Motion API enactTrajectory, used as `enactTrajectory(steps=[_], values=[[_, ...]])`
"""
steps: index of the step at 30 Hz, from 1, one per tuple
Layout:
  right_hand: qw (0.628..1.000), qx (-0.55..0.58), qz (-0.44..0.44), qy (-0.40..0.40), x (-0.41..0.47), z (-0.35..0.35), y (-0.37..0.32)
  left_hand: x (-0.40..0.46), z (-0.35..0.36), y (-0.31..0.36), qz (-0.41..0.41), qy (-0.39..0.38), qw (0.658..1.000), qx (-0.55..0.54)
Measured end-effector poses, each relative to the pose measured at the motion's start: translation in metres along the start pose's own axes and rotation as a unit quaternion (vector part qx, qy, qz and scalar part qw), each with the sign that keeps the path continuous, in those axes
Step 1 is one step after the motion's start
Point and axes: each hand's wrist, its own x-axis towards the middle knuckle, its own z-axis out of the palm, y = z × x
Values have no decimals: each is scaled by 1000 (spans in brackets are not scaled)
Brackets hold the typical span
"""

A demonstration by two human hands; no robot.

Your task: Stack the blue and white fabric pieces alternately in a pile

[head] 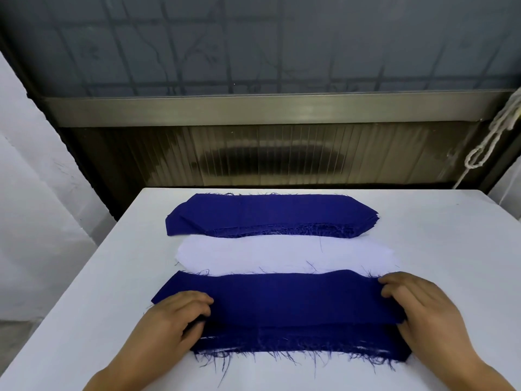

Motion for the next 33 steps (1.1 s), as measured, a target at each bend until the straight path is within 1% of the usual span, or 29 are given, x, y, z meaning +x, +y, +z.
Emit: enactTrajectory(steps=[1,3,6,8,11,12,17,21,25,28,33], values=[[1000,-8,19,-6,3,0,2,0,0,0,-9,-5,1000,-4],[999,-17,40,10,9,-1,7,0,1,0,-19,-12,1000,-10],[999,-21,17,46,14,-5,15,0,1,2,-23,-14,1000,-10],[999,-21,8,29,11,-2,16,-1,1,2,-22,-14,1000,-13],[999,-13,18,-37,-7,6,17,-2,1,1,-21,-16,1000,-10],[999,-1,22,-46,-12,9,19,-3,1,1,-22,-16,1000,-8],[999,13,46,-19,-13,6,24,-2,1,2,-11,-21,1000,0],[999,15,42,-3,-9,5,24,-4,1,5,0,-11,1000,5],[997,34,58,-28,-15,8,26,-5,0,8,11,4,1000,11],[997,44,56,-27,-18,8,28,-4,-1,10,16,6,1000,17],[997,46,65,-20,-23,6,31,-2,-9,15,4,-19,1000,0]])
